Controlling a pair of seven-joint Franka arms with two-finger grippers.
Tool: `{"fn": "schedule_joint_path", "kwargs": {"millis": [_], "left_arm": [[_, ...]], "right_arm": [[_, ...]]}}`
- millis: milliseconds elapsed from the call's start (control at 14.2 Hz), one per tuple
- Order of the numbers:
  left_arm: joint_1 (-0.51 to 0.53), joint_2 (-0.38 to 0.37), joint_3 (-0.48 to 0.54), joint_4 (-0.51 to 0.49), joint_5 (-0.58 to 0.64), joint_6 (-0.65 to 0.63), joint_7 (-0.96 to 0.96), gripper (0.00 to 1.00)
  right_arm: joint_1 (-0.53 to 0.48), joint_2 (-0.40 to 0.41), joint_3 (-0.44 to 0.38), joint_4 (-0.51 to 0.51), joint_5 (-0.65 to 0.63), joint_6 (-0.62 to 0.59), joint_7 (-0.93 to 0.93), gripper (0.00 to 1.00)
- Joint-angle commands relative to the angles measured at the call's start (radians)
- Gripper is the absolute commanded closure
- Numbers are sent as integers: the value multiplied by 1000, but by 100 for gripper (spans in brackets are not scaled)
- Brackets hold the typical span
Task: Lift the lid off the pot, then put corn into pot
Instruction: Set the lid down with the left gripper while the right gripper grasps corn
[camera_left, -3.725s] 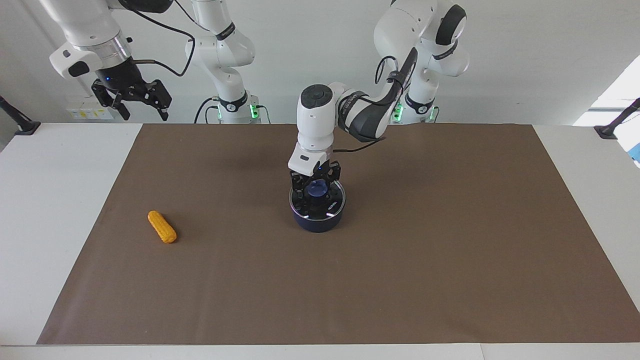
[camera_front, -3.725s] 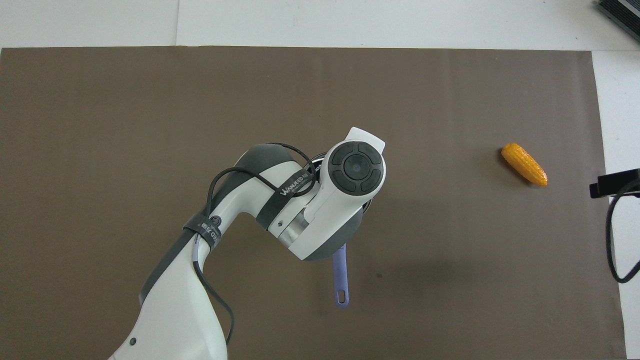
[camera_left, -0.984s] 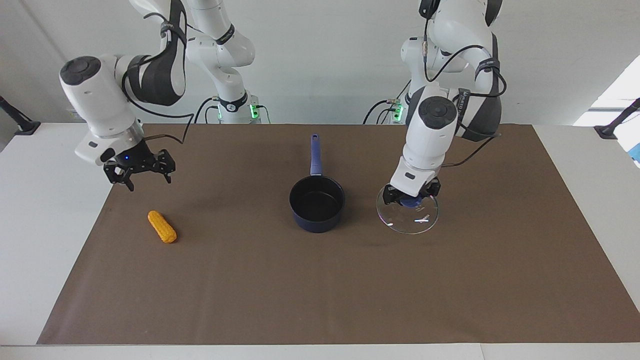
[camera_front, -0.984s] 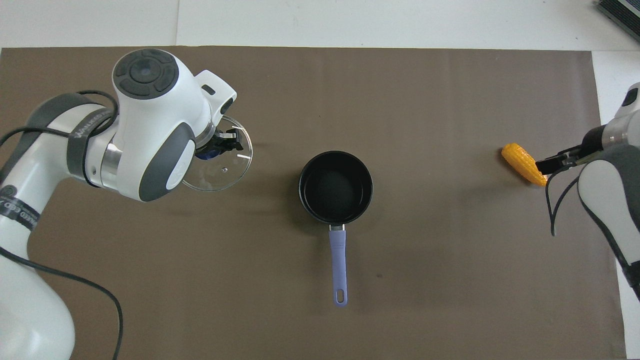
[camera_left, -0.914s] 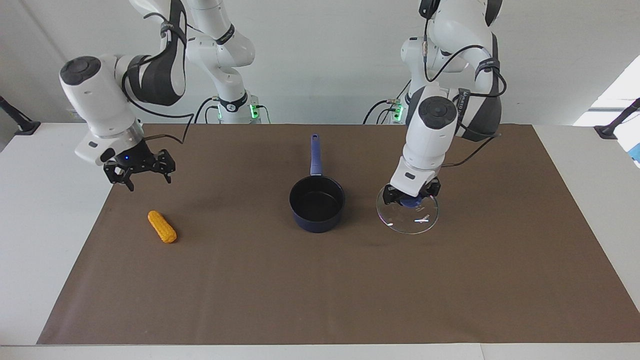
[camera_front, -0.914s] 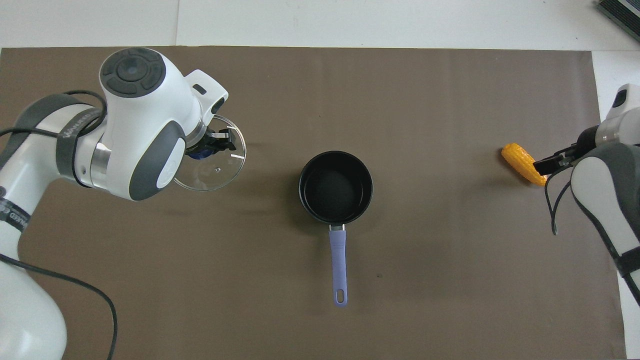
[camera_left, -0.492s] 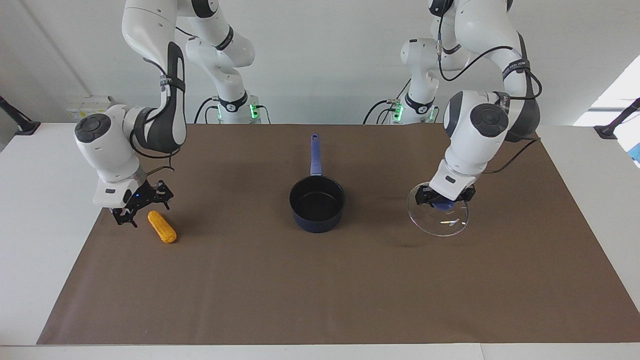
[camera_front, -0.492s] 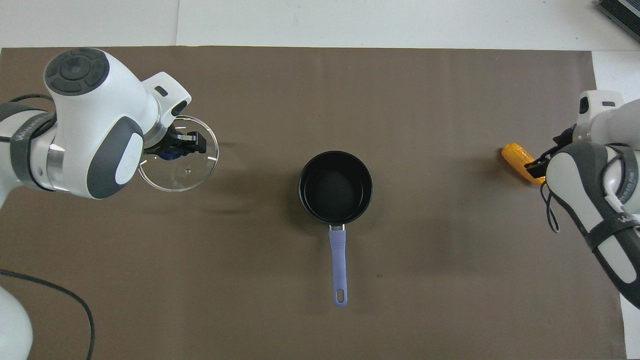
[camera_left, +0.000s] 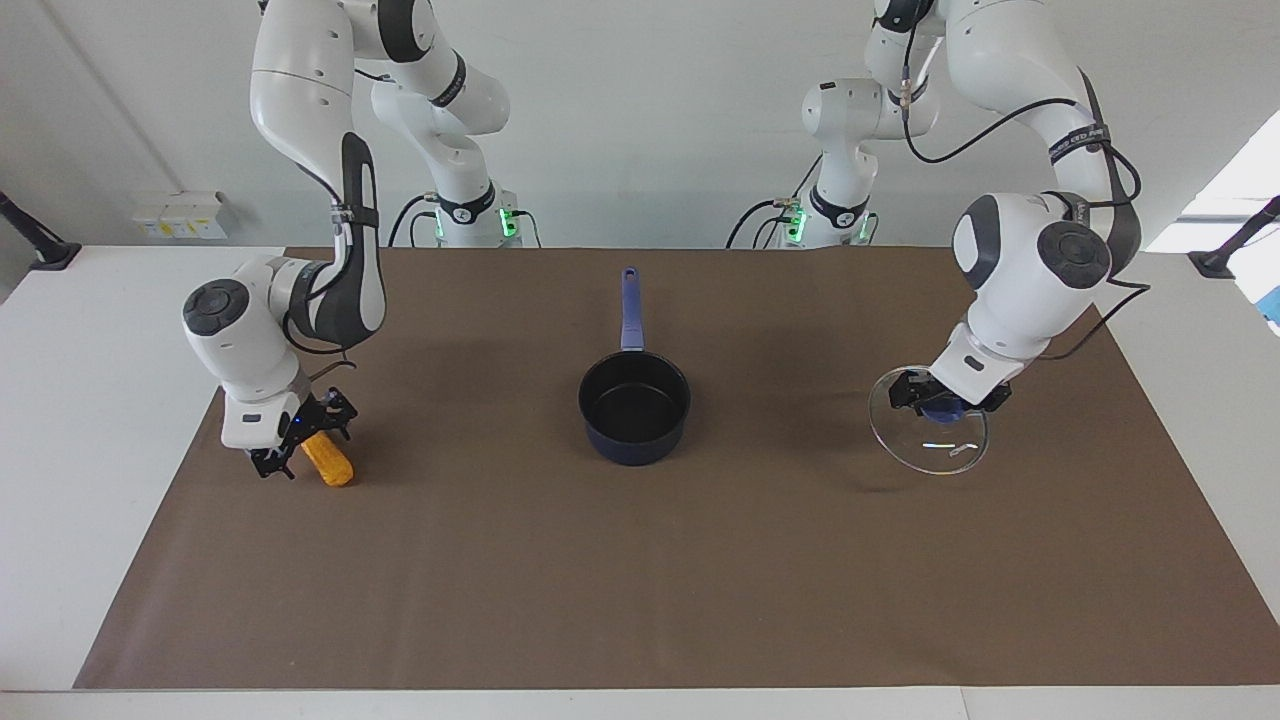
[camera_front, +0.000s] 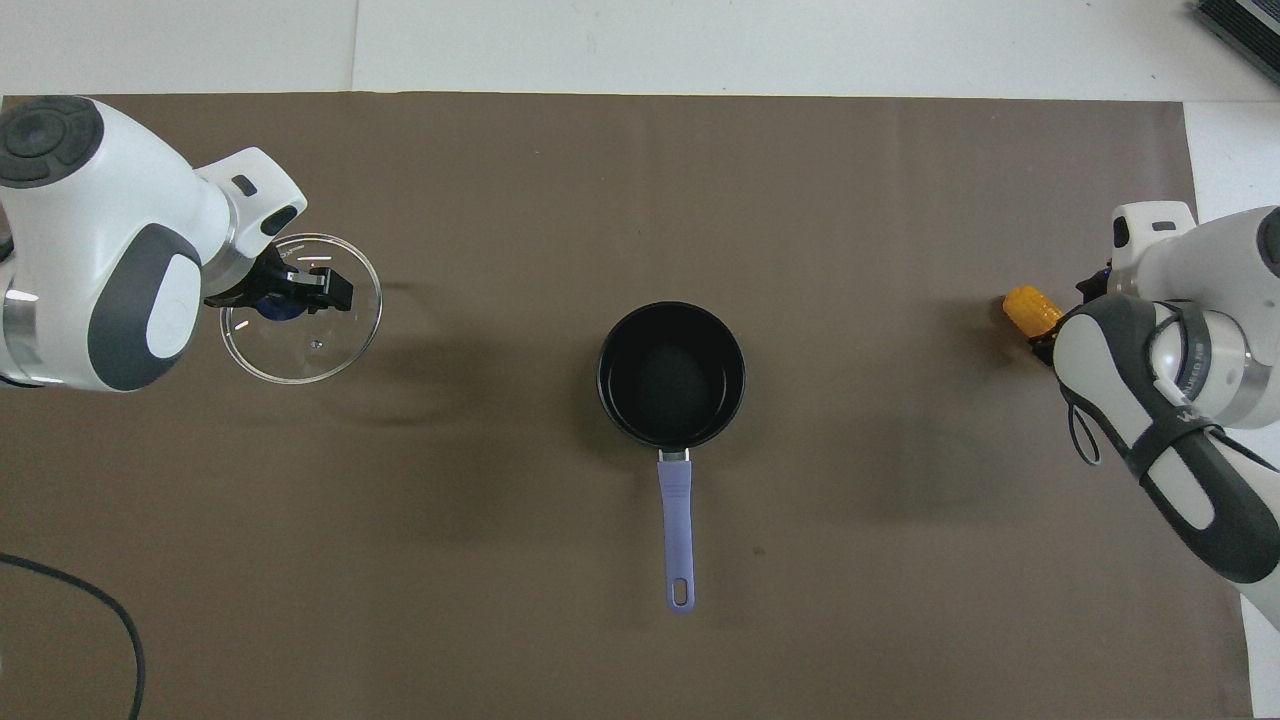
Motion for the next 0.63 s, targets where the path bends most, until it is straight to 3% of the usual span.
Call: {"fn": "schedule_joint_path", "kwargs": {"millis": [0,70,141,211,562], "left_arm": [[37,-75,-8,-143,-18,94,70,100],[45,-75,-8,-169,-18,126,79,100],[57,-74,-8,-189,-18,154,96,100],[68,-71,-8,-203,-18,172,119,100],[125,-63,-8,-275,-18,255,205,100]], "right_arm": [[-5,-12,2,-21,25,20,-42,5],[-5,-12,2,-21,25,10,-42,38],[-5,-12,2,-20,25,4,-39,92],[-3,-12,2,-20,25,3,-30,100],[-11,-8,4,41,41,-71,-15,100]]}}
